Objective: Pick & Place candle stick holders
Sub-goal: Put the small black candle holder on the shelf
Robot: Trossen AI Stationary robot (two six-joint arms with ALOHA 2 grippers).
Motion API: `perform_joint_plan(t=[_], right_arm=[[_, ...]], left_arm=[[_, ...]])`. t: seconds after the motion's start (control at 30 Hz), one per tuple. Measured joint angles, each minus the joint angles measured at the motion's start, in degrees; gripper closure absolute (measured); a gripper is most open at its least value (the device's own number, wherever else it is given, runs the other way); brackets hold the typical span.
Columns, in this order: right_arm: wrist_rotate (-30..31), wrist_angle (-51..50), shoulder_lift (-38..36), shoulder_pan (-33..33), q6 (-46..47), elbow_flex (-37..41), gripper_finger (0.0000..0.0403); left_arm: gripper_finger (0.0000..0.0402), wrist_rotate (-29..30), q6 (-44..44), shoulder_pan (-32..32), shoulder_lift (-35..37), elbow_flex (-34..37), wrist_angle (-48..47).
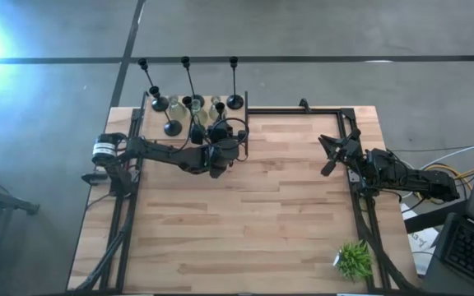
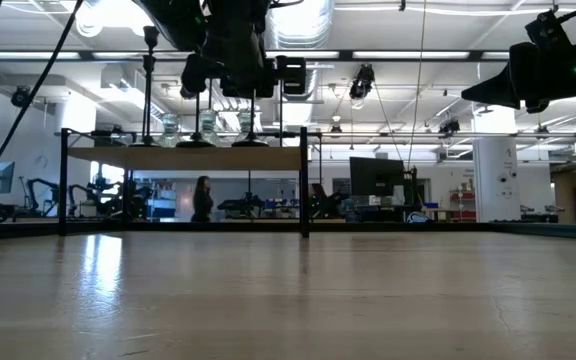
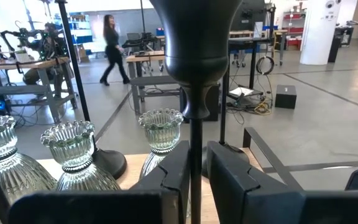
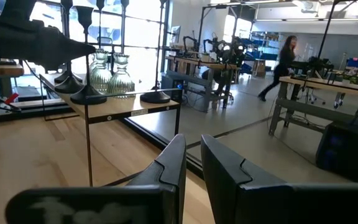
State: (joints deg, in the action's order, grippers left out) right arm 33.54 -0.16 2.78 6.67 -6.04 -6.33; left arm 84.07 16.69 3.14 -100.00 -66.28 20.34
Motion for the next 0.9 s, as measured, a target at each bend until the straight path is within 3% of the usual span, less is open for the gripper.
perform_joint_plan(t=[0.9], right_arm=[[0.0,0.0,0.0,0.01,0.0,0.0,0.036]], left_arm=[[0.0344,-0.43,-2.62,0.0,0.02,0.0,0.59]])
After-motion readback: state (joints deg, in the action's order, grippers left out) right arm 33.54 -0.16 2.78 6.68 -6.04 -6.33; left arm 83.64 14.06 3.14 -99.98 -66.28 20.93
